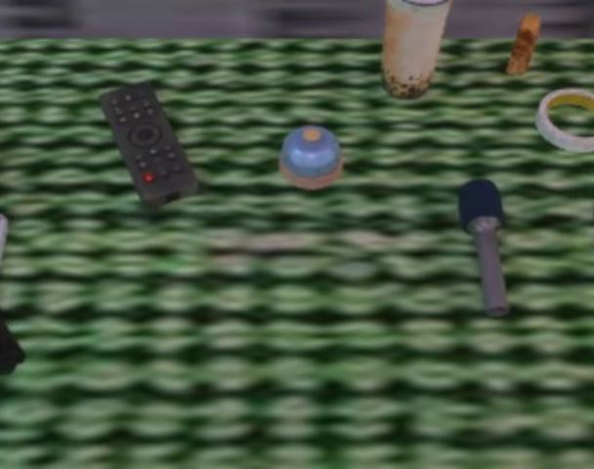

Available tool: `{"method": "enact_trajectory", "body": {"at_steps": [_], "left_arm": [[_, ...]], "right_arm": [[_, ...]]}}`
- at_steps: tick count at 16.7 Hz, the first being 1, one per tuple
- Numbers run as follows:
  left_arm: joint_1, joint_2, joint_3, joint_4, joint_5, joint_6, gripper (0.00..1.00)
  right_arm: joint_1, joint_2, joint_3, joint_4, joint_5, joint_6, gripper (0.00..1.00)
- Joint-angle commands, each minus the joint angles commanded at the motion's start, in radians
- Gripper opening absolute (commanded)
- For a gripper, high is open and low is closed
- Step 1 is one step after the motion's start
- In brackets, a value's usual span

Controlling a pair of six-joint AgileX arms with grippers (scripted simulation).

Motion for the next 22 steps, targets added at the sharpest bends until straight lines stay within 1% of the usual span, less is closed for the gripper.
{"method": "enact_trajectory", "body": {"at_steps": [6,10,13,17,20,22], "left_arm": [[0.0,0.0,0.0,0.0,0.0,0.0,1.0],[0.0,0.0,0.0,0.0,0.0,0.0,1.0],[0.0,0.0,0.0,0.0,0.0,0.0,1.0],[0.0,0.0,0.0,0.0,0.0,0.0,1.0],[0.0,0.0,0.0,0.0,0.0,0.0,1.0],[0.0,0.0,0.0,0.0,0.0,0.0,1.0]], "right_arm": [[0.128,0.59,0.421,-0.305,0.042,0.14,1.0],[0.189,0.849,0.607,-0.441,0.056,0.202,1.0],[0.212,0.932,0.671,-0.489,0.059,0.224,1.0],[0.214,0.939,0.676,-0.493,0.059,0.226,1.0],[0.208,0.945,0.663,-0.475,0.059,0.222,1.0],[0.204,0.972,0.632,-0.418,0.059,0.217,1.0]]}}
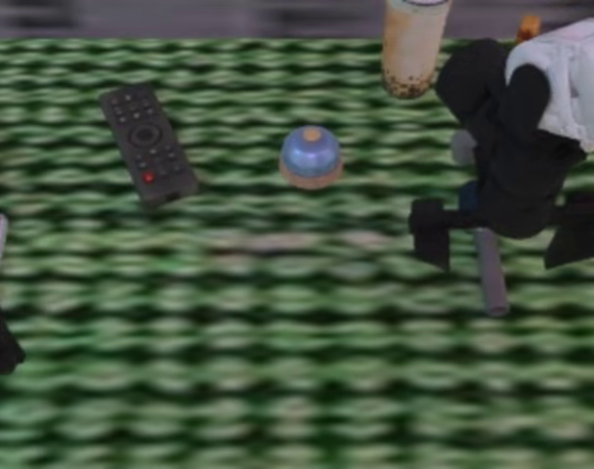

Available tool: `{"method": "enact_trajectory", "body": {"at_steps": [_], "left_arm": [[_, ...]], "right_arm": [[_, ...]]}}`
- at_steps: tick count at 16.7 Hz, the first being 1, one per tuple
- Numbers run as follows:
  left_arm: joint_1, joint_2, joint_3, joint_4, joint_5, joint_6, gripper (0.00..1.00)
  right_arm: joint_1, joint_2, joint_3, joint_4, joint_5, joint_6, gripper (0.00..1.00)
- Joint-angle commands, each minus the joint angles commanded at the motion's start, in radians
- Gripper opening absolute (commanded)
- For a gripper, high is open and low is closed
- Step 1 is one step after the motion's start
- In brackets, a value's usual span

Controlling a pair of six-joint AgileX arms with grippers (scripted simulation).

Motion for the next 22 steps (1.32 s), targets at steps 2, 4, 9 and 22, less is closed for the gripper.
{"method": "enact_trajectory", "body": {"at_steps": [2,4,9,22], "left_arm": [[0.0,0.0,0.0,0.0,0.0,0.0,1.0],[0.0,0.0,0.0,0.0,0.0,0.0,1.0],[0.0,0.0,0.0,0.0,0.0,0.0,1.0],[0.0,0.0,0.0,0.0,0.0,0.0,1.0]], "right_arm": [[-0.007,0.041,-0.044,0.091,0.0,-0.006,1.0],[-0.014,0.084,-0.091,0.188,0.0,-0.013,1.0],[-0.022,0.133,-0.141,0.28,0.0,-0.02,1.0],[-0.022,0.133,-0.141,0.28,0.0,-0.02,0.17]]}}
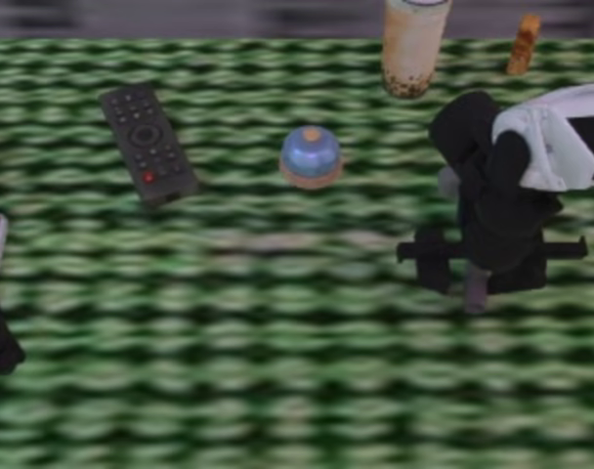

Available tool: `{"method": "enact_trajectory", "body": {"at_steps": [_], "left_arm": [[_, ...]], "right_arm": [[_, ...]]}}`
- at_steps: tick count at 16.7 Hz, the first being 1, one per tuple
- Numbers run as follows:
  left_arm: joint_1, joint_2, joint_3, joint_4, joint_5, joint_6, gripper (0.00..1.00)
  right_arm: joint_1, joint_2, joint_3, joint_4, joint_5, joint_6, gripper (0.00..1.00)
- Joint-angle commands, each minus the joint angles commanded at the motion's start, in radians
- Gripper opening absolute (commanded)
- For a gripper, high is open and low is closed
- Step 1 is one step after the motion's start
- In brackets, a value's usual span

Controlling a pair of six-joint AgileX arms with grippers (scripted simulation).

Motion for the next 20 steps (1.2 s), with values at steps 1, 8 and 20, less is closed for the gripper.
{"method": "enact_trajectory", "body": {"at_steps": [1,8,20], "left_arm": [[0.0,0.0,0.0,0.0,0.0,0.0,1.0],[0.0,0.0,0.0,0.0,0.0,0.0,1.0],[0.0,0.0,0.0,0.0,0.0,0.0,1.0]], "right_arm": [[0.0,0.0,0.0,0.0,0.0,0.0,0.1],[0.0,0.0,0.0,0.0,0.0,0.0,0.0],[0.018,-0.106,-0.054,0.343,-0.137,-0.081,0.0]]}}
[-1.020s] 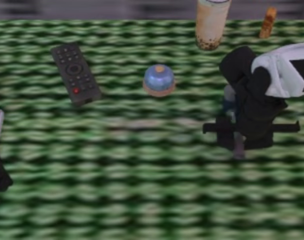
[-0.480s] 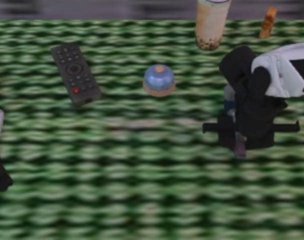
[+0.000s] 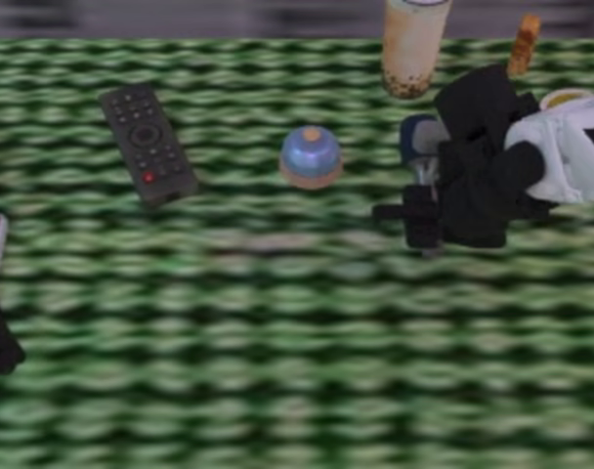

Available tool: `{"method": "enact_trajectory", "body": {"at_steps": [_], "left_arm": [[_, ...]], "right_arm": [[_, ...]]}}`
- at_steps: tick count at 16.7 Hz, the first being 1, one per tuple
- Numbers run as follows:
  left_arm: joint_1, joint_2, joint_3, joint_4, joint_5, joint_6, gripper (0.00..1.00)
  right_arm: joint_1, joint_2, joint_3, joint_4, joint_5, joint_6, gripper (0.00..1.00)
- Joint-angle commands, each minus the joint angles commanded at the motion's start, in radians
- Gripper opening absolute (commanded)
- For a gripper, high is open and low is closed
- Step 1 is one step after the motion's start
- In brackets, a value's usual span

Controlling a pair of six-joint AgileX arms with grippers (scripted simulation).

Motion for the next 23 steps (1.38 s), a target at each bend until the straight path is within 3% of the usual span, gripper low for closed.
{"method": "enact_trajectory", "body": {"at_steps": [10,14,17,23], "left_arm": [[0.0,0.0,0.0,0.0,0.0,0.0,1.0],[0.0,0.0,0.0,0.0,0.0,0.0,1.0],[0.0,0.0,0.0,0.0,0.0,0.0,1.0],[0.0,0.0,0.0,0.0,0.0,0.0,1.0]], "right_arm": [[0.0,-0.192,-0.241,0.85,-0.225,-0.25,0.0],[-0.003,-0.279,-0.311,1.086,-0.293,-0.33,0.0],[-0.004,-0.31,-0.332,1.153,-0.315,-0.357,0.0],[0.011,-0.312,-0.337,1.161,-0.3,-0.356,0.0]]}}
